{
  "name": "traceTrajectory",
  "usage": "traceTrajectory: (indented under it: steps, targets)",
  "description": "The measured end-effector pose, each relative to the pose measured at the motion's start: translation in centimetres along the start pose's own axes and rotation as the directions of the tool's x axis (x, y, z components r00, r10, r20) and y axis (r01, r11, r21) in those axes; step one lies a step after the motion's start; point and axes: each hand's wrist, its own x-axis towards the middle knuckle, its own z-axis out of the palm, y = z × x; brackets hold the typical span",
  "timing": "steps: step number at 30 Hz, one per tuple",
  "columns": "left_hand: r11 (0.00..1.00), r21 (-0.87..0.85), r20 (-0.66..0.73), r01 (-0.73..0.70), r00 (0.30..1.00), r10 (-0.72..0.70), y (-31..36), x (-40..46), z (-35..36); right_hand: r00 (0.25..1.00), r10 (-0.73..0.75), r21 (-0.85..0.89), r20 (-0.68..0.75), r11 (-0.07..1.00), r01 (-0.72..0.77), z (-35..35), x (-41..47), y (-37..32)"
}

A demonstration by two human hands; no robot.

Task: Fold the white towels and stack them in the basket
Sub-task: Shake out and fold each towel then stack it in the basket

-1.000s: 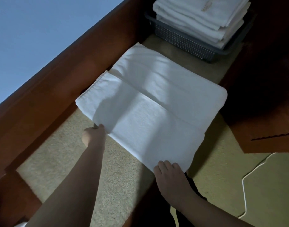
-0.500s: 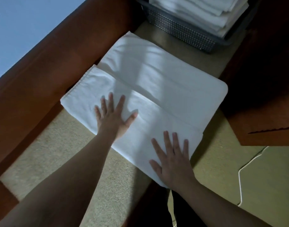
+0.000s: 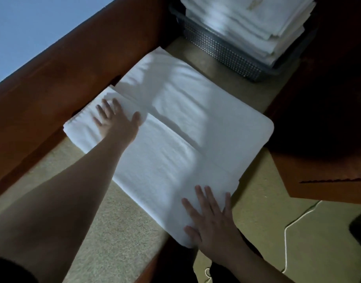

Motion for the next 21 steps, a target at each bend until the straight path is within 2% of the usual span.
traceTrajectory:
  steps: [2,4,6,8,10,14,17,21]
  targets:
    - [0.984,0.006,-0.074,-0.178,0.981,0.178,2.8,-2.3,-0.1,0.998,0.057,0.117,-0.036,0.992,-0.052,-1.9,0.6,2.0]
    - [0.911,0.031,-0.037,-0.412,0.910,0.413,6.3,-3.7,-0.6,0.967,0.243,0.233,-0.076,0.947,-0.219,-4.5,2.1,5.0]
    - [0.805,0.083,0.069,-0.587,0.810,0.583,10.3,-4.0,-1.4,0.892,0.446,0.327,-0.077,0.856,-0.400,-7.3,4.5,8.8]
    - [0.716,0.122,0.152,-0.687,0.726,0.670,14.6,-3.4,-1.9,0.788,0.615,0.422,-0.017,0.719,-0.552,-9.6,6.9,13.0]
    - [0.653,0.189,0.197,-0.733,0.680,0.706,18.9,-2.1,-2.1,0.704,0.709,0.497,0.030,0.601,-0.626,-11.1,8.7,16.9]
    - [0.560,0.349,0.268,-0.751,0.653,0.709,26.2,1.2,-2.3,0.630,0.768,0.566,0.114,0.471,-0.677,-12.3,10.9,22.6]
    - [0.481,0.382,0.354,-0.790,0.605,0.713,29.7,2.8,-2.4,0.642,0.721,0.584,0.260,0.412,-0.700,-12.2,11.8,25.4]
    - [0.449,0.407,0.449,-0.796,0.602,0.660,32.4,4.3,-3.2,0.669,0.674,0.657,0.314,0.354,-0.665,-11.8,12.1,28.1]
